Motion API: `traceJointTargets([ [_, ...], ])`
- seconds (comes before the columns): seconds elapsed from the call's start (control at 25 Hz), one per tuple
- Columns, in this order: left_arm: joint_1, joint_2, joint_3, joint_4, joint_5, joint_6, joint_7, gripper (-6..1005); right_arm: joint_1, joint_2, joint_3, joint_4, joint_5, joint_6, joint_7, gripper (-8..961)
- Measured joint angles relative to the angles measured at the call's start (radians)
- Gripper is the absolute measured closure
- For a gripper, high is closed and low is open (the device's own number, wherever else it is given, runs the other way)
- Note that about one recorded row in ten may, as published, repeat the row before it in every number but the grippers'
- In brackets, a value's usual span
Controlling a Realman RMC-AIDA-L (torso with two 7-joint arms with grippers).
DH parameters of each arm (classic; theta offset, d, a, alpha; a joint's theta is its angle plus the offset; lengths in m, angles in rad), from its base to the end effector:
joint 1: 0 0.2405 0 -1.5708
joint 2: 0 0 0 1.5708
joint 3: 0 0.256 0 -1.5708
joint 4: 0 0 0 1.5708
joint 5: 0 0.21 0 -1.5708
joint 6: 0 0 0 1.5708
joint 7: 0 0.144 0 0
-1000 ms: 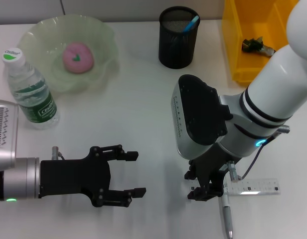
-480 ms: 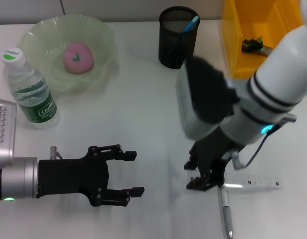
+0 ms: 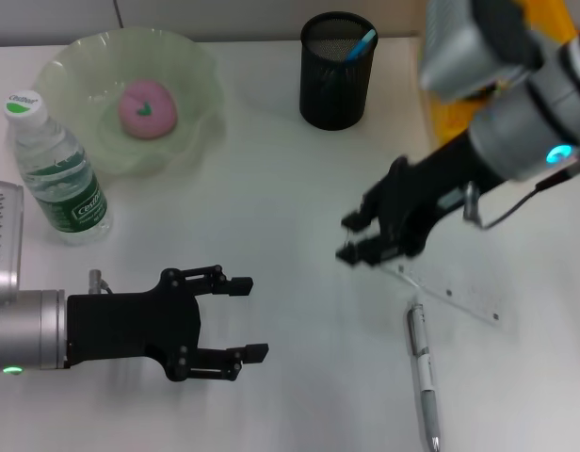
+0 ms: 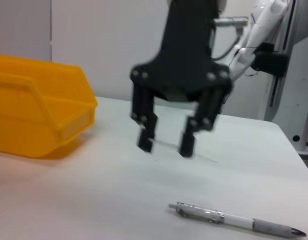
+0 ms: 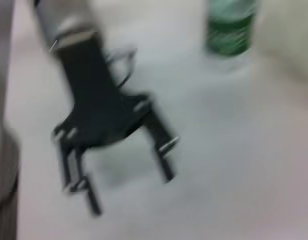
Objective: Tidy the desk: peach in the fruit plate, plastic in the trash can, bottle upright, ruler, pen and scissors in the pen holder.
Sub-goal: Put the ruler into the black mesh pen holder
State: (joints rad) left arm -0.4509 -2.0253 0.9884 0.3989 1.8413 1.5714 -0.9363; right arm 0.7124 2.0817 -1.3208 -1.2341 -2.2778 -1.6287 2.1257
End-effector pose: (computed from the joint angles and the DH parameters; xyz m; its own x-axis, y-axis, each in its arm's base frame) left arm -0.2897 0.2678 -0.0447 0.8790 0.1557 0.4506 0.2073 -0.9760 -0.0670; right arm 0.1279 0.3504 -0.0183 0.9560 -0.2629 0.1303 -0.2567 -0.9644 -0.0629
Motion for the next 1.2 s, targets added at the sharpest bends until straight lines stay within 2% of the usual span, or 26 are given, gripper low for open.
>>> traceJointTargets([
  [0.12, -0.001, 0.001, -0.001, 0.001, 0.0, 0.0, 0.0, 187, 0.0, -0.002, 0.108, 0.046, 0.043, 0.015, -0.005, 573],
  [0.32, -0.006, 0.002, -0.001, 0.002, 0.002, 0.001, 0.0, 187, 0.004, -0.005, 0.348, 0.131, 0.089, 0.029, -0.015, 573],
  [0.44, -0.006, 0.002, -0.001, 0.002, 0.002, 0.001, 0.0, 187, 0.005, -0.025, 0.477, 0.215, 0.153, 0.043, -0.031, 573],
  [0.52, -0.008, 0.002, -0.001, 0.002, 0.0, 0.002, 0.001, 187, 0.004, -0.046, 0.525, 0.283, 0.203, 0.055, -0.044, 573],
  [0.64, -0.008, 0.002, -0.001, 0.002, -0.002, 0.004, 0.001, 187, 0.001, -0.088, 0.58, 0.415, 0.289, 0.079, -0.072, 573],
  [0.8, -0.008, -0.001, -0.002, 0.002, -0.003, 0.007, 0.002, 187, 0.0, -0.124, 0.65, 0.562, 0.376, 0.109, -0.122, 573],
  [1.0, -0.009, -0.006, -0.002, 0.002, -0.004, 0.007, 0.007, 187, -0.001, -0.131, 0.72, 0.658, 0.427, 0.159, -0.153, 572],
  [1.2, -0.01, -0.008, -0.002, 0.002, -0.004, 0.008, 0.008, 187, -0.005, -0.128, 0.73, 0.737, 0.514, 0.222, -0.16, 572],
])
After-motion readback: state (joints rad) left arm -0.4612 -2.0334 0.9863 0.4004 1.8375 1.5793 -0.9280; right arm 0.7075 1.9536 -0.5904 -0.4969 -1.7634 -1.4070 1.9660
